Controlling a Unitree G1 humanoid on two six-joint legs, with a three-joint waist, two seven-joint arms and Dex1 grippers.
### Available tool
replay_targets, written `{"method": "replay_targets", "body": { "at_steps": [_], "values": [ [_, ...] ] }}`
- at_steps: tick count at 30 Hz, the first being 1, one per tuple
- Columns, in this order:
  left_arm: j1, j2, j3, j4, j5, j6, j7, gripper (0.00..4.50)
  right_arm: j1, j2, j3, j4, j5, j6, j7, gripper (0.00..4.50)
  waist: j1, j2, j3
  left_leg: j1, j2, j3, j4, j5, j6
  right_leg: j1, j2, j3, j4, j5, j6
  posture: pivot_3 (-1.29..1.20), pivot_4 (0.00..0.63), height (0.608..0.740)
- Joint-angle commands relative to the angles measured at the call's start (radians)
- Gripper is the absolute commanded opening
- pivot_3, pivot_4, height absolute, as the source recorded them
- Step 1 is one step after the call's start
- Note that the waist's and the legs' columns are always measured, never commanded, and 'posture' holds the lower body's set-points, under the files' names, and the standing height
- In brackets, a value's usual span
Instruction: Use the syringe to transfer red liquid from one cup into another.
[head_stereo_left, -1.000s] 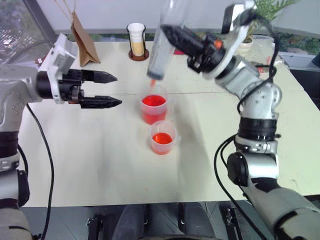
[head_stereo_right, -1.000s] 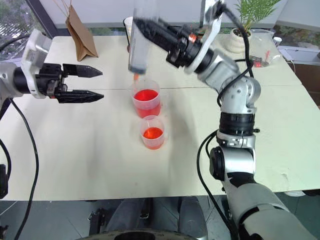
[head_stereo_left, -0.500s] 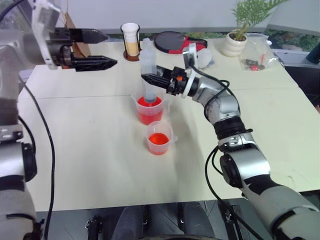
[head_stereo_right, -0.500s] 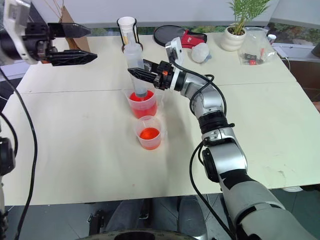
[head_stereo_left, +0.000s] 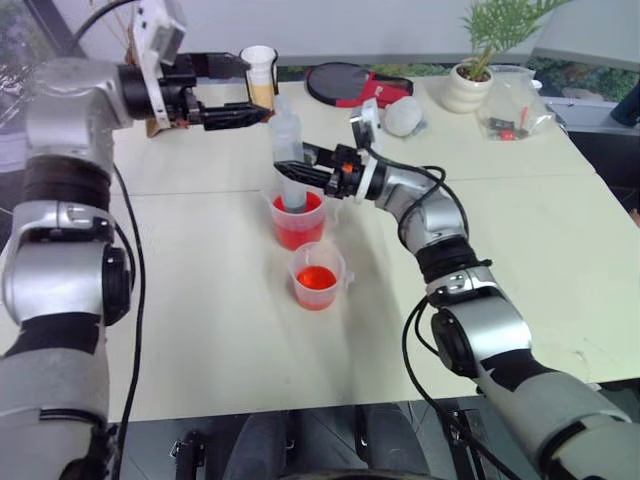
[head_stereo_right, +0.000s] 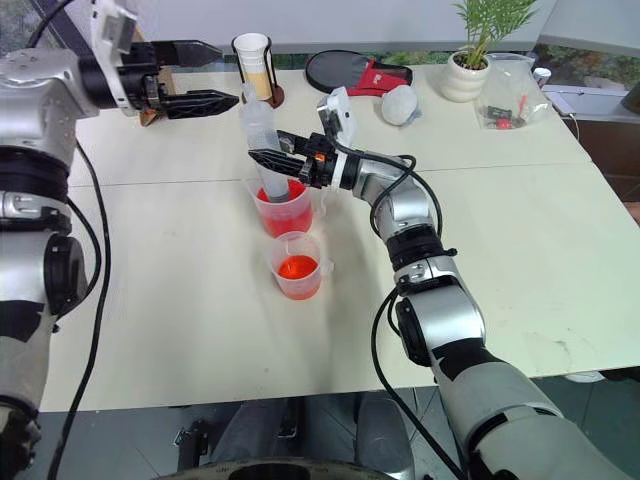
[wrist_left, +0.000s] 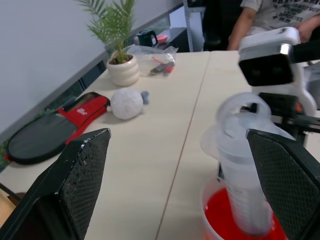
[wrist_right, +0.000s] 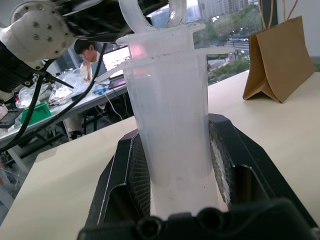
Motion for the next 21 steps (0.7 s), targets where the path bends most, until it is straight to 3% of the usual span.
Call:
{"method": "replay_targets", "body": {
  "at_steps": [1,3,10,21],
  "values": [
    [-0.06,-0.016,0.03,0.051,0.018,-0.071,0.012,4.25,-0.02,0.008,-0.008,-0.037,0.0,-0.019,0.002,1.32,0.001,0.0,0.0,0.0,0.0,0.0,0.0,0.0,0.0,0.0,0.0,0.0,0.0,0.0,0.0,0.0,0.15,0.74],
    [-0.073,-0.036,0.036,0.081,0.024,-0.092,0.019,3.62,-0.017,0.01,-0.008,-0.039,-0.004,-0.021,0.0,1.32,0.001,0.0,0.0,0.0,0.0,0.0,0.0,0.0,0.0,0.0,0.0,0.0,0.0,0.0,0.0,0.0,0.15,0.74],
    [-0.093,-0.08,0.057,0.124,0.025,-0.118,0.013,0.08,-0.014,0.019,-0.004,-0.017,-0.034,-0.057,-0.02,1.32,0.0,0.0,0.0,0.0,0.0,0.0,0.0,0.0,0.0,0.0,0.0,0.0,0.0,0.0,0.0,0.0,0.15,0.74],
    [-0.125,-0.079,0.104,0.121,0.006,-0.084,0.019,0.03,0.012,0.046,0.016,0.031,-0.083,-0.128,-0.034,1.32,0.0,0.0,0.0,0.0,0.0,0.0,0.0,0.0,0.0,0.0,0.0,0.0,0.001,0.0,0.0,0.0,0.15,0.74]
  ]
}}
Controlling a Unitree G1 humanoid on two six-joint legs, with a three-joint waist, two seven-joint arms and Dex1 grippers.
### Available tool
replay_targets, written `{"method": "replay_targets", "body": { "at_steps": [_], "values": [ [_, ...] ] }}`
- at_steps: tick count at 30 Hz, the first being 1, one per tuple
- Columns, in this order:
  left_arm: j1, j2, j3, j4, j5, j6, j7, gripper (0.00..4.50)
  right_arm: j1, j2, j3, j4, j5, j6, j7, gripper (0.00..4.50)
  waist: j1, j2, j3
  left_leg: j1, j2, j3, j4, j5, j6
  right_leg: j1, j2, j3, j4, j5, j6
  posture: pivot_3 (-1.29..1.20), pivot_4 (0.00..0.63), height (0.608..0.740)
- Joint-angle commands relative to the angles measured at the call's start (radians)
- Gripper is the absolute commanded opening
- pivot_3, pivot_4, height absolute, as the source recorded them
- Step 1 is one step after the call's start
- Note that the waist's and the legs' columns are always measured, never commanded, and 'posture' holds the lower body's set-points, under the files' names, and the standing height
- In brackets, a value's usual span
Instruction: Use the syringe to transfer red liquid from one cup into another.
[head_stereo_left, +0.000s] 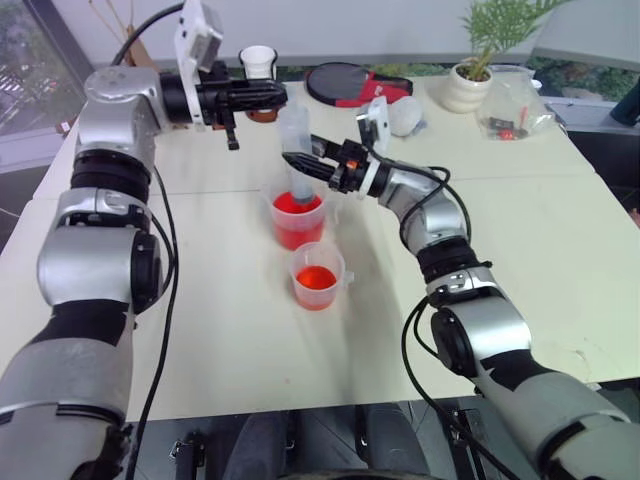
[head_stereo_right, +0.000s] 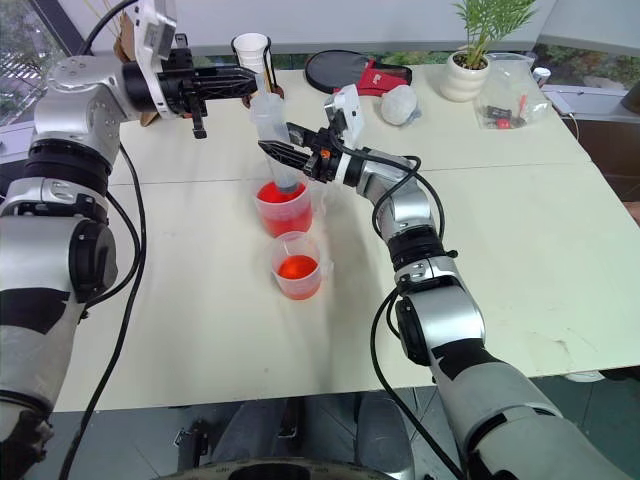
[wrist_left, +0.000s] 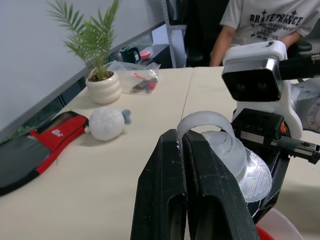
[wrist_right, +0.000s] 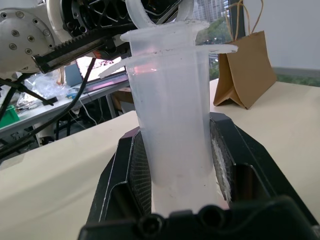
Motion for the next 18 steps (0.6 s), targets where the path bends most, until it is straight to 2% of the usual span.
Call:
{"method": "replay_targets", "body": {
  "at_steps": [1,18],
  "values": [
    [-0.081,0.03,0.073,-0.017,-0.03,-0.002,0.053,0.03,0.018,0.035,0.047,-0.015,-0.029,-0.035,0.039,1.32,0.0,0.0,0.0,0.0,0.0,0.0,0.0,0.0,0.0,0.0,0.0,0.0,0.0,0.0,0.0,0.0,0.15,0.74],
    [-0.16,0.036,0.155,0.007,-0.066,0.028,0.086,0.03,0.054,0.043,0.062,-0.028,-0.039,-0.035,0.034,1.32,-0.001,0.0,0.0,0.0,0.0,0.0,0.0,0.0,0.0,0.0,0.0,0.0,0.0,0.0,0.0,0.0,0.15,0.74]
  ]
}}
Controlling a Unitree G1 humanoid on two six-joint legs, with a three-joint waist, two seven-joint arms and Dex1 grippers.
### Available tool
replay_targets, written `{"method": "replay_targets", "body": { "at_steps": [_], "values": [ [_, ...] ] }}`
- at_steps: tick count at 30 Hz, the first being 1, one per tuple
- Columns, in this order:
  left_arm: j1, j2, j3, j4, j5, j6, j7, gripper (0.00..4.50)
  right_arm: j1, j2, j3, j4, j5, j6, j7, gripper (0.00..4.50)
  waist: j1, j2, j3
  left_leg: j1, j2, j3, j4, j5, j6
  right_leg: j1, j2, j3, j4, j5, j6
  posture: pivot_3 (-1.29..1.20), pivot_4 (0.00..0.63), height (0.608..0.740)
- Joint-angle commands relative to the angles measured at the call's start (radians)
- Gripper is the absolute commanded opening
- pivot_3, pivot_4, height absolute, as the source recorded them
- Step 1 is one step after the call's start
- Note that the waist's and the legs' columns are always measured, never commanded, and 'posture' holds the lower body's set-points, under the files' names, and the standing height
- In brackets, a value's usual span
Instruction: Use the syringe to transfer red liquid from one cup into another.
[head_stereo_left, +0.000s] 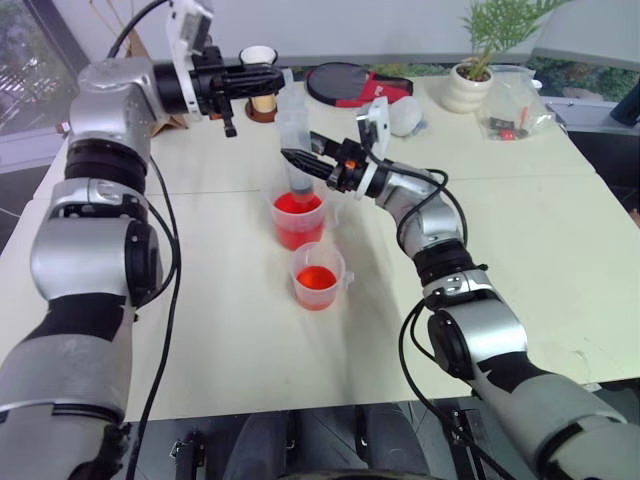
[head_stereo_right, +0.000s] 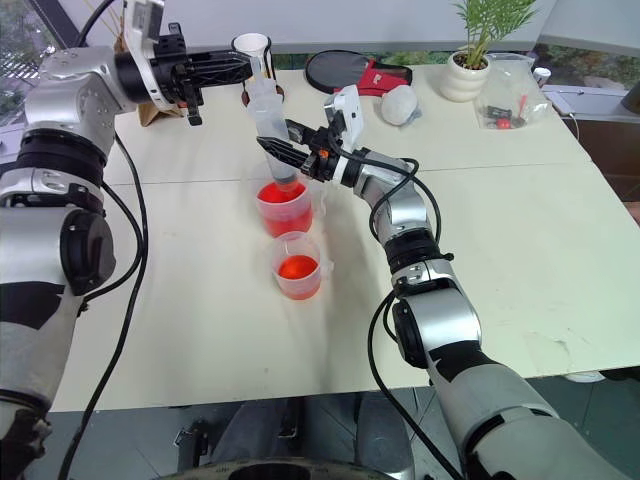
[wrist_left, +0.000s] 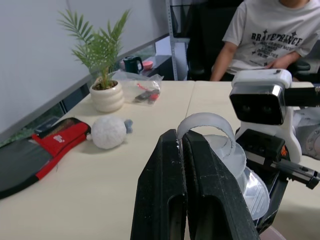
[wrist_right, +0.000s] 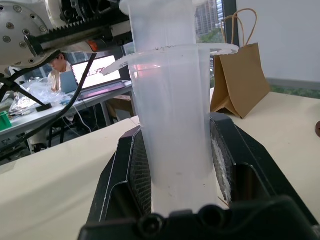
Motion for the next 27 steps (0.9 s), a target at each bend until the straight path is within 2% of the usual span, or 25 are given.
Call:
{"method": "replay_targets", "body": {
  "at_steps": [1,4,7,10,16,19,25,27],
  "values": [
    [-0.107,0.036,0.1,-0.032,-0.062,-0.021,0.083,0.03,0.037,0.028,0.066,-0.016,-0.037,0.0,0.052,1.32,0.0,0.0,0.0,0.0,0.0,0.0,0.0,0.0,0.0,0.0,0.0,0.0,0.0,0.0,0.0,0.0,0.15,0.74],
    [-0.091,0.041,0.089,-0.034,-0.046,-0.014,0.064,0.03,0.03,0.026,0.054,-0.024,-0.029,0.004,0.045,1.32,0.0,0.0,0.0,0.0,0.0,0.0,0.0,0.0,0.0,0.0,0.0,0.0,0.0,0.0,0.0,0.0,0.15,0.74],
    [-0.055,0.066,0.071,-0.051,-0.03,0.023,0.02,0.9,0.013,0.015,0.036,-0.069,-0.008,0.021,0.034,1.32,-0.002,0.0,0.0,0.0,0.0,0.0,0.0,0.0,0.0,0.0,0.0,0.0,0.0,0.0,0.0,0.0,0.15,0.74],
    [-0.017,0.107,0.065,-0.071,-0.027,0.062,-0.011,2.33,0.009,0.001,0.023,-0.125,0.012,0.048,0.028,1.32,-0.008,0.0,0.0,0.0,0.0,0.0,-0.001,0.0,0.0,-0.001,0.0,0.0,0.0,0.0,0.0,0.0,0.15,0.74],
    [0.188,0.243,0.039,-0.249,-0.044,0.227,-0.133,2.33,-0.011,-0.022,-0.011,-0.198,0.048,0.1,0.009,1.32,-0.025,0.001,0.0,0.0,0.001,0.0,-0.001,0.0,0.0,-0.001,0.0,0.0,0.001,0.0,0.0,0.0,0.15,0.74],
    [0.294,0.285,0.064,-0.363,-0.069,0.286,-0.108,2.33,-0.024,-0.03,-0.027,-0.2,0.06,0.11,-0.001,1.32,-0.022,0.001,0.0,0.0,0.002,-0.002,-0.001,0.0,0.0,-0.001,0.0,0.0,0.001,0.0,0.0,0.0,0.15,0.74],
    [0.42,0.287,0.149,-0.552,-0.148,0.376,0.016,2.33,-0.069,-0.035,-0.08,-0.208,0.114,0.15,-0.049,1.32,-0.011,0.001,0.0,0.0,0.001,-0.003,0.0,0.0,0.0,0.0,-0.001,0.0,0.001,0.0,0.0,0.0,0.15,0.74],
    [0.469,0.273,0.161,-0.613,-0.173,0.399,0.044,2.33,-0.091,-0.041,-0.111,-0.267,0.159,0.206,-0.081,1.32,-0.011,0.001,0.0,0.0,0.001,-0.004,0.0,0.0,-0.001,0.0,-0.001,0.0,0.001,0.0,0.0,0.0,0.15,0.74]
  ]
}}
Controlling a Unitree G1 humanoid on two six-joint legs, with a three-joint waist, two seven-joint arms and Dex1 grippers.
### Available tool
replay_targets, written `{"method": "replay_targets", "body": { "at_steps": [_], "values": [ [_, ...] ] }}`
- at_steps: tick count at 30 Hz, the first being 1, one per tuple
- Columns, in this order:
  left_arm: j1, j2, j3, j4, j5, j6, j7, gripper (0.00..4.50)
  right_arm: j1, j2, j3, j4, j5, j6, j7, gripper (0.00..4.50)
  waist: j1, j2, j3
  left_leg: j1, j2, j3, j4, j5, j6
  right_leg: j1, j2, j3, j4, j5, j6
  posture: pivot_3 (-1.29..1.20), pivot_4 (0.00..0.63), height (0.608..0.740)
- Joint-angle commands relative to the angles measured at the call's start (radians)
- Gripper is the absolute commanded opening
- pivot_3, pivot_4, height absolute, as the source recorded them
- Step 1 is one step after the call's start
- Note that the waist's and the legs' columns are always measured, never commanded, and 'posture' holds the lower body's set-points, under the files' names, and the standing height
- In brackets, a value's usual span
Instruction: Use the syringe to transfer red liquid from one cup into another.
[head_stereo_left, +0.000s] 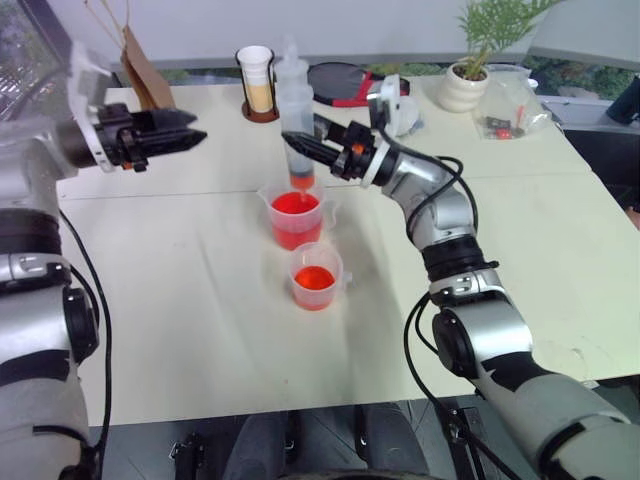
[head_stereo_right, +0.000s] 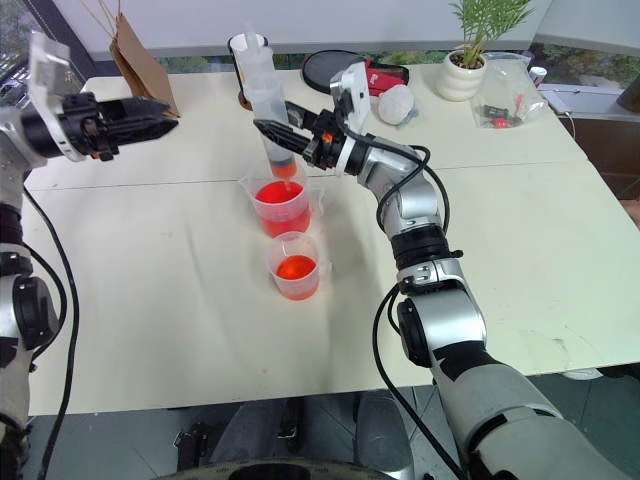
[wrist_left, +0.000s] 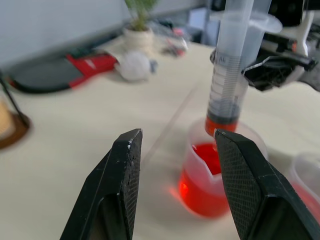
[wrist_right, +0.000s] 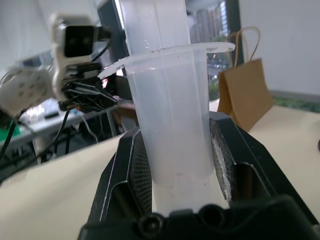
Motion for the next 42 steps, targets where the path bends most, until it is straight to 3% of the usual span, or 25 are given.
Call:
{"method": "replay_targets", "body": {
  "at_steps": [1,4,10,16,25,42],
  "values": [
    [0.057,-0.007,0.037,-0.113,-0.054,0.037,0.049,2.33,-0.06,-0.017,-0.064,-0.156,0.095,0.085,-0.046,1.32,0.0,0.0,0.0,0.0,0.0,0.0,0.0,0.0,0.0,0.0,0.0,0.0,0.0,0.0,0.0,0.0,0.15,0.74],
    [0.095,-0.023,0.036,-0.171,-0.085,0.064,0.071,2.33,-0.023,-0.055,-0.091,-0.366,0.196,0.253,-0.091,1.32,0.012,0.0,0.0,0.0,0.0,0.0,0.0,0.0,0.0,0.0,0.0,0.0,0.0,0.0,0.0,0.0,0.15,0.74],
    [0.089,-0.05,-0.006,-0.187,-0.094,0.067,0.067,2.33,0.2,-0.131,-0.121,-0.861,0.451,0.621,-0.286,1.32,0.026,-0.001,-0.001,-0.001,-0.001,-0.002,0.0,0.0,0.0,0.001,0.0,0.0,0.0,0.0,0.0,0.0,0.15,0.74],
    [0.003,-0.082,-0.058,-0.106,-0.075,0.032,0.031,2.33,0.428,-0.144,-0.105,-1.099,0.58,0.738,-0.43,1.32,0.042,-0.001,-0.001,-0.001,0.0,0.001,0.002,0.0,0.0,0.001,0.0,0.0,-0.001,0.0,0.0,0.0,0.15,0.74],
    [-0.136,-0.107,-0.09,-0.128,-0.14,0.097,-0.08,2.33,0.586,-0.19,0.002,-1.123,0.478,0.649,-0.398,1.32,0.04,-0.001,-0.001,-0.001,-0.001,0.002,0.002,0.0,0.001,0.001,0.001,0.0,-0.001,0.0,0.0,0.0,0.15,0.74],
    [-0.231,-0.256,-0.148,-0.162,-0.167,0.07,-0.089,2.33,0.582,-0.185,0.064,-1.073,0.41,0.566,-0.38,1.32,0.041,-0.001,-0.001,-0.001,0.0,0.002,0.002,0.0,0.001,0.002,0.001,0.0,-0.001,0.0,0.0,0.0,0.15,0.74]
  ]
}}
